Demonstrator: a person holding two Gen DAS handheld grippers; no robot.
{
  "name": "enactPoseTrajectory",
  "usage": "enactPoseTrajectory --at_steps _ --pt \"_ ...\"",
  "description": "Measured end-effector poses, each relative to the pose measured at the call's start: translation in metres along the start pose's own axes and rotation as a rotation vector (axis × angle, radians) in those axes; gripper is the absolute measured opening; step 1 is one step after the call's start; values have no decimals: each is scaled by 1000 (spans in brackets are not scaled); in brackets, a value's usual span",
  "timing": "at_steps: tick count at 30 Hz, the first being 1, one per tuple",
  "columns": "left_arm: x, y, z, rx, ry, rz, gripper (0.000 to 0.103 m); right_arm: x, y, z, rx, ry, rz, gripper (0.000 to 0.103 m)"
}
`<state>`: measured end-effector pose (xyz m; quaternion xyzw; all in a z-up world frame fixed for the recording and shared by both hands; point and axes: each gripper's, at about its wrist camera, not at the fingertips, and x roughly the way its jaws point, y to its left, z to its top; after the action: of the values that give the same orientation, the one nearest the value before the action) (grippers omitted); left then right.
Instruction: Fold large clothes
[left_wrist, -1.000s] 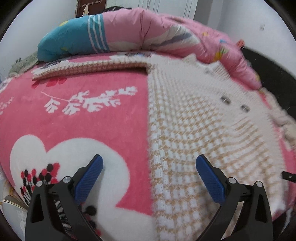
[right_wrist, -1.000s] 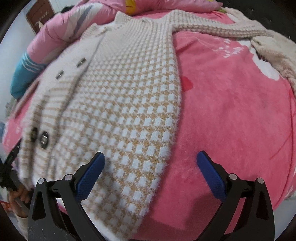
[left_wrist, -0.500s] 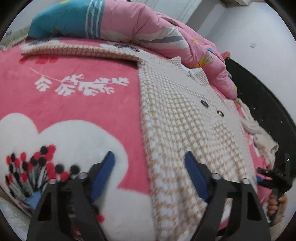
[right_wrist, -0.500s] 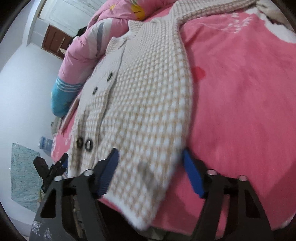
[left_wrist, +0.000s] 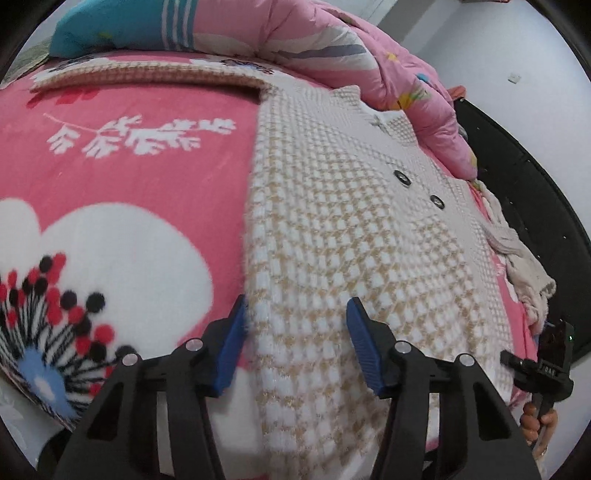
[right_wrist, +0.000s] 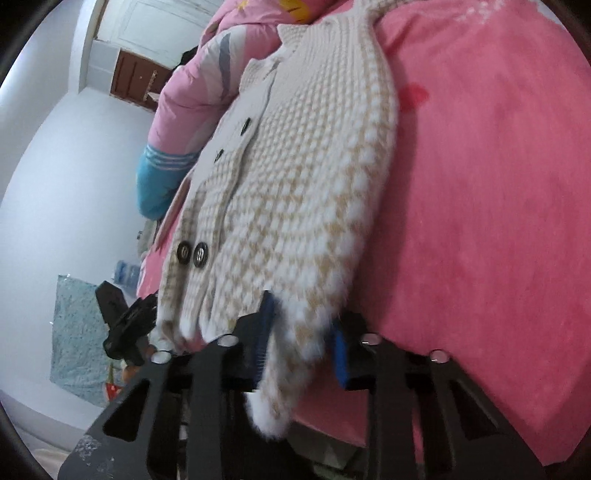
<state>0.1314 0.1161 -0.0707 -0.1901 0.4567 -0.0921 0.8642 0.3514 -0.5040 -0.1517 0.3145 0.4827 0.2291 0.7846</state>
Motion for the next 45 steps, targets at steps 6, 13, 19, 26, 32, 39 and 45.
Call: enactPoseTrajectory --at_steps 6,13,19,26,32,39,45 --pt "-1 -21 18 47 -10 161 9 -33 30 23 -101 -93 39 5" --pt "-72 -64 11 231 -86 181 7 -126 64 31 -239 -224 33 4" --pt "-117 -88 -32 333 -58 193 7 -156 45 -16 -178 -181 48 4" --pt "-112 -68 -78 301 46 231 8 -121 -2 -47 -46 -103 -99 5" --pt "-67 -45 -95 312 120 307 22 -108 -18 -37 -56 -87 -402 53" --pt "-96 -18 -68 220 -17 275 50 -108 55 0 -262 -217 -589 71" --pt "-90 -6 -14 124 -140 275 64 -24 139 41 -501 -210 -403 87"
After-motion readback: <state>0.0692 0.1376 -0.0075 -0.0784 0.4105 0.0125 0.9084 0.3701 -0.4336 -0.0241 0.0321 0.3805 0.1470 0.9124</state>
